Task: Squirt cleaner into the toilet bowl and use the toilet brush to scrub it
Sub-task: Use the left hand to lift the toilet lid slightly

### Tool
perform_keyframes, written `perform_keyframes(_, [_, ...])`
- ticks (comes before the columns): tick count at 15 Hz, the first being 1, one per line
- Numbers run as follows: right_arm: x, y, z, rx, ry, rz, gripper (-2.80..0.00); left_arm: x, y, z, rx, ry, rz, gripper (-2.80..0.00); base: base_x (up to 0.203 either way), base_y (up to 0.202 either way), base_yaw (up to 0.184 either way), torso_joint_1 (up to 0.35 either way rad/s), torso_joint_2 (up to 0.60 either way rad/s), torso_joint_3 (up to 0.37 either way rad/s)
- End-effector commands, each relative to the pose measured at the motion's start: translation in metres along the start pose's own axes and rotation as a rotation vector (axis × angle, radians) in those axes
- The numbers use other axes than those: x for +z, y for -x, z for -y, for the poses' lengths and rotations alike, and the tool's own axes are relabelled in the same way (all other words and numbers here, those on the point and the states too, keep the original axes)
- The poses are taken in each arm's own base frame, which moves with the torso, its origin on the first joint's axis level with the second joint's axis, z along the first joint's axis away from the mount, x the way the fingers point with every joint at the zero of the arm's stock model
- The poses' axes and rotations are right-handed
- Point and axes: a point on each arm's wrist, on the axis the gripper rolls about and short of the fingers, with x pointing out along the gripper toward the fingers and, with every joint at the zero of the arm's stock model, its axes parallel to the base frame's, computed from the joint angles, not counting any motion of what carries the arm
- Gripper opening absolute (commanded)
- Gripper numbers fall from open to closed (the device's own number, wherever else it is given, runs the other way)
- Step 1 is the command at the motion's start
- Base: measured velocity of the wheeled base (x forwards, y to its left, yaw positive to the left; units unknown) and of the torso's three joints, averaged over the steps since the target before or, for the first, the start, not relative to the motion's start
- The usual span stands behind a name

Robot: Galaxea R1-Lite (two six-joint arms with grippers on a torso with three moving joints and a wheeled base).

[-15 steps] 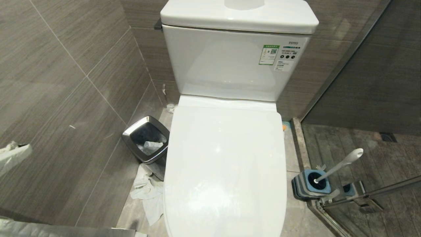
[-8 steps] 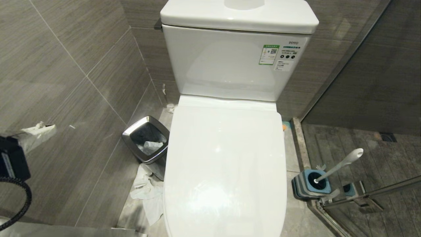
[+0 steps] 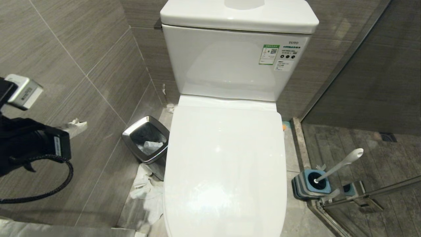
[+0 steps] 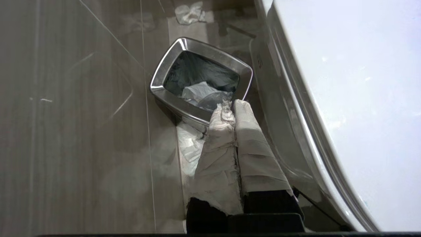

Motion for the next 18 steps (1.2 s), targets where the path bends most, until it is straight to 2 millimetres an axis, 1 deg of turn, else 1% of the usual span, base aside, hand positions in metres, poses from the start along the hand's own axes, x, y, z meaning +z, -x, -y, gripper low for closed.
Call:
perform_keyframes(1, [-0.007,-0.002,0.0,-0.001,0.001,-0.025,-2.8,-0.006,-0.027,-0.002,-0.028,0.01,-0.062,-2.8,0.0,0.0,0.0,0.0,0.0,0.0])
perform_keyframes(3, [-0.007,-0.002,0.0,-0.001,0.0,-0.024,-2.8,-0.005,-0.043,-0.003,-0.088,0.016,-0.07,-2.8,0.0,0.0,0.0,0.0,0.0,0.0])
perform_keyframes(5, [-0.007,-0.002,0.0,-0.001,0.0,-0.024,-2.8,-0.008,-0.058,-0.004,-0.16,0.03,-0.088,-2.8,0.0,0.0,0.0,0.0,0.0,0.0])
perform_keyframes(9, [-0.007,-0.002,0.0,-0.001,0.0,-0.024,-2.8,-0.02,-0.076,-0.001,-0.317,0.089,-0.123,-2.8,0.0,0.0,0.0,0.0,0.0,0.0])
perform_keyframes(11, [-0.007,-0.002,0.0,-0.001,0.001,-0.025,-2.8,-0.026,-0.08,0.003,-0.429,0.188,-0.155,-2.8,0.0,0.0,0.0,0.0,0.0,0.0])
perform_keyframes(13, [-0.007,-0.002,0.0,-0.001,0.0,-0.024,-2.8,-0.033,-0.09,0.005,-0.548,0.347,-0.204,-2.8,0.0,0.0,0.0,0.0,0.0,0.0])
perform_keyframes(14, [-0.007,-0.002,0.0,-0.001,0.0,-0.024,-2.8,-0.038,-0.097,0.006,-0.566,0.403,-0.229,-2.8,0.0,0.0,0.0,0.0,0.0,0.0])
perform_keyframes(17, [-0.007,-0.002,0.0,-0.001,0.001,-0.025,-2.8,-0.058,-0.124,0.007,-0.604,0.481,-0.256,-2.8,0.0,0.0,0.0,0.0,0.0,0.0])
perform_keyframes(18, [-0.007,-0.002,0.0,-0.001,0.0,-0.024,-2.8,-0.061,-0.128,0.008,-0.624,0.52,-0.258,-2.8,0.0,0.0,0.0,0.0,0.0,0.0])
